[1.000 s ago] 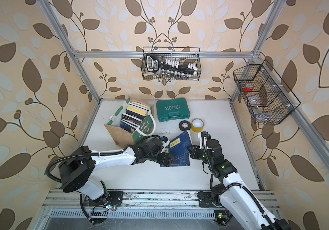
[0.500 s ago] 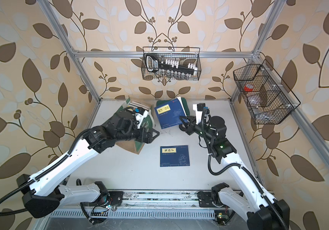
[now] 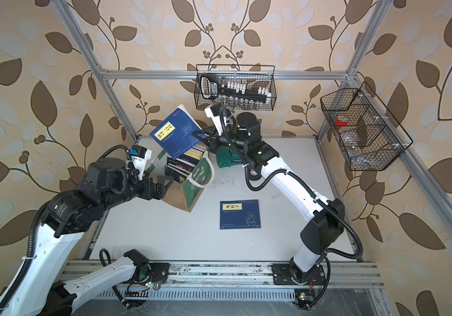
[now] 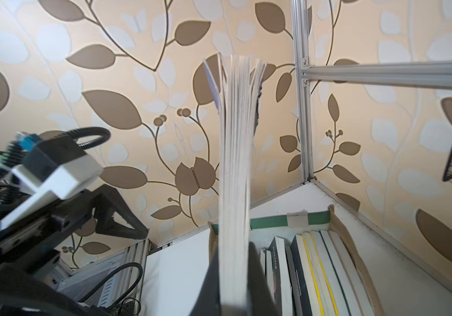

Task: Put the books into the canvas bag
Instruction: Place the book in the canvas bag.

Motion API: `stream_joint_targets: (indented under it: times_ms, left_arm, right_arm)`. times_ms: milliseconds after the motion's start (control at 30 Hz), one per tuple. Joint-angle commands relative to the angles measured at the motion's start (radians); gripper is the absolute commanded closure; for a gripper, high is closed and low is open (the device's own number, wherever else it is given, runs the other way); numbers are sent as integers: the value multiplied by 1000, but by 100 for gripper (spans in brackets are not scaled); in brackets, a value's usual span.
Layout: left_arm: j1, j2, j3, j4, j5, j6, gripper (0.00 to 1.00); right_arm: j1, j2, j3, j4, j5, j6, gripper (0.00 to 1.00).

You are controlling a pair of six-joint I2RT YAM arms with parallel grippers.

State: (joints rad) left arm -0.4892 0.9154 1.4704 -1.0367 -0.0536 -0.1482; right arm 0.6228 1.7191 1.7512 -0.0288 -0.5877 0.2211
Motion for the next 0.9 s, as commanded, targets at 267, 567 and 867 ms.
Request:
stream_joint_targets:
  times_ms: [267, 567, 867]
  left_arm:
    - [7, -43, 39, -4, -95, 67, 1]
    - [6, -55, -7, 28, -71, 60, 1]
    - [6, -46, -53, 65, -23, 49, 1]
  right_arm:
    - [110, 144, 247, -475, 224, -170, 100]
    - [125, 84, 208, -599, 193, -170, 100]
    - [119, 294, 475, -785, -109, -190, 100]
